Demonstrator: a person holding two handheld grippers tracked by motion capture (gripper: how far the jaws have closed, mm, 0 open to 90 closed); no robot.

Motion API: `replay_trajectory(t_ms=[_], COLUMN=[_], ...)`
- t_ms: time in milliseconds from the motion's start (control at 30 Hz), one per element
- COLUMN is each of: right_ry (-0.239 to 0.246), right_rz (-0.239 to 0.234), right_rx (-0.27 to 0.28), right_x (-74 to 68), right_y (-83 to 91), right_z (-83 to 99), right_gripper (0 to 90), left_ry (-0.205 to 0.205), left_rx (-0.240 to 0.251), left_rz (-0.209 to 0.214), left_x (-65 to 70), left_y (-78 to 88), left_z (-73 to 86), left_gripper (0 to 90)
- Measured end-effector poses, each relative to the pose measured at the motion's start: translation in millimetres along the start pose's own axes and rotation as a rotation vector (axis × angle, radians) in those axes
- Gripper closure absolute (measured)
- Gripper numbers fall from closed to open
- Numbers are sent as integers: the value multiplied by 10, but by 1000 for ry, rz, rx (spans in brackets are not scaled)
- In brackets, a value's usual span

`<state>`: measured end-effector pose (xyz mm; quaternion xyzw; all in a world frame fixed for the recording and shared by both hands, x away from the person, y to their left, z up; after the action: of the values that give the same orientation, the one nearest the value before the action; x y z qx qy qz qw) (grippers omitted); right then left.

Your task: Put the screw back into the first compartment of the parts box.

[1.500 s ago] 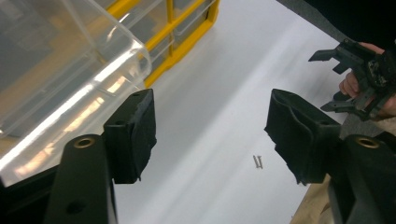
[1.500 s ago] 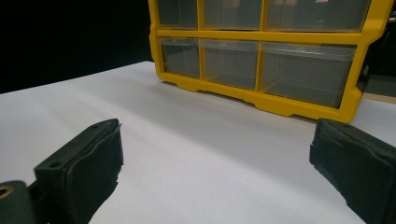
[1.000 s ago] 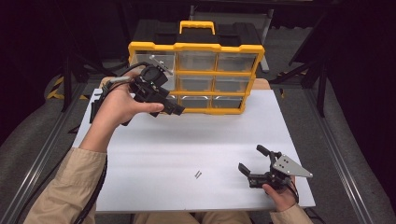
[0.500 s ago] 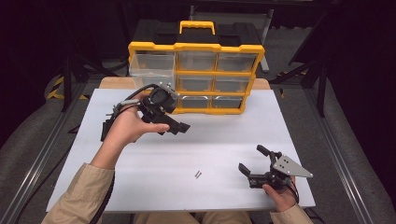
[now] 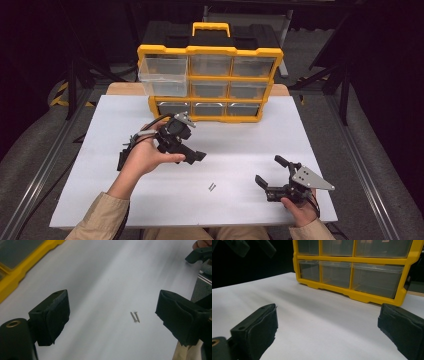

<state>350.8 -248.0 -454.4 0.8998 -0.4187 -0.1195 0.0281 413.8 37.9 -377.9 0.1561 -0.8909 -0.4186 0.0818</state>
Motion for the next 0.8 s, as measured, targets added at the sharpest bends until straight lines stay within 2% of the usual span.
replay_trajectory(t_ms=[267,367,800], right_ry=[-1,-5,-1], right_rz=[1,1,3], right_rx=[4,5,-1], right_x=[4,4,1], right_y=[2,4,-2], right_z=[-3,-7,4], right_gripper=[31,31,31], left_ry=[41,47,73], left_rx=[17,19,61], left_rz=[23,16,34], left_x=[93,118,274], left_y=[-248,-333,-637], left_z=[246,326,495], left_gripper=[125,128,142])
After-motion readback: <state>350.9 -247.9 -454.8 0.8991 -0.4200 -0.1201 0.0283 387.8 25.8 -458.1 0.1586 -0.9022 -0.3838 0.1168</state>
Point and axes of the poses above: each handheld gripper's, and its own axes: y roughly backward along the jaws, z roughly out of its underside, x roughly to its right, the point moved 6 cm from there along -y, roughly forward along the jaws, and after that the axes turned 11 degrees about -y, right-handed, at the moved point
